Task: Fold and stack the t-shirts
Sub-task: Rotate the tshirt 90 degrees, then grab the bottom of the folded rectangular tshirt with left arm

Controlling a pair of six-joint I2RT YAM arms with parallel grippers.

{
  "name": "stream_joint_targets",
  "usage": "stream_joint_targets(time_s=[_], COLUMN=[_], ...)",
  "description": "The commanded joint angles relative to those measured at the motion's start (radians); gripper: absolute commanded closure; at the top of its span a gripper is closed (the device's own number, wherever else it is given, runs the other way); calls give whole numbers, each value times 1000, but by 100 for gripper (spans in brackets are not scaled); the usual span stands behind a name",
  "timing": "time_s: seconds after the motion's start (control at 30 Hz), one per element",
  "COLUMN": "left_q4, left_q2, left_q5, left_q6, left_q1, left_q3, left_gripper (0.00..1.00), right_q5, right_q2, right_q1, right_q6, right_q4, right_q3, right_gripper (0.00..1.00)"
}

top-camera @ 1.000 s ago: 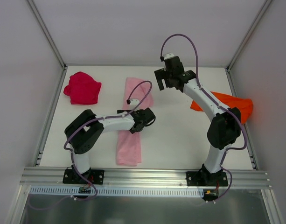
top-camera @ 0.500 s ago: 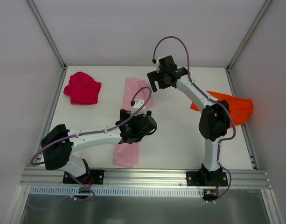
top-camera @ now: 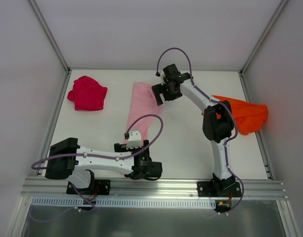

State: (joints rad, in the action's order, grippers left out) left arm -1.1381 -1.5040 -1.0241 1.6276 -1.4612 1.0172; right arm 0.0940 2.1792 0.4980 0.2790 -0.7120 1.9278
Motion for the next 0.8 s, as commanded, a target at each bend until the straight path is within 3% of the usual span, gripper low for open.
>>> stream_joint_targets(time_s=[0.0,0.1,0.33,0.6,0.77], left_q4=[-293,-241,61,118,277], left_q2=[-65,-74,7,296,349], left_q5=[4,41,85,27,7], left_q6=[388,379,284,236,53], left_q1=[-40,-67,-103,-102,-102], left_q3=[3,-28,-227,-391,-404], left_gripper=[1,1,1,1,1], right_q5=[38,56,76,75,66], right_q2=[-24,-15,-6,-13,-10], right_q1=[-4,-4,-3,5,8], right_q6=[14,25,25,31,32], right_q4=[-26,-47,-53,-57,-61], right_q3=[53,69,80,73,74], right_gripper=[0,0,0,0,0])
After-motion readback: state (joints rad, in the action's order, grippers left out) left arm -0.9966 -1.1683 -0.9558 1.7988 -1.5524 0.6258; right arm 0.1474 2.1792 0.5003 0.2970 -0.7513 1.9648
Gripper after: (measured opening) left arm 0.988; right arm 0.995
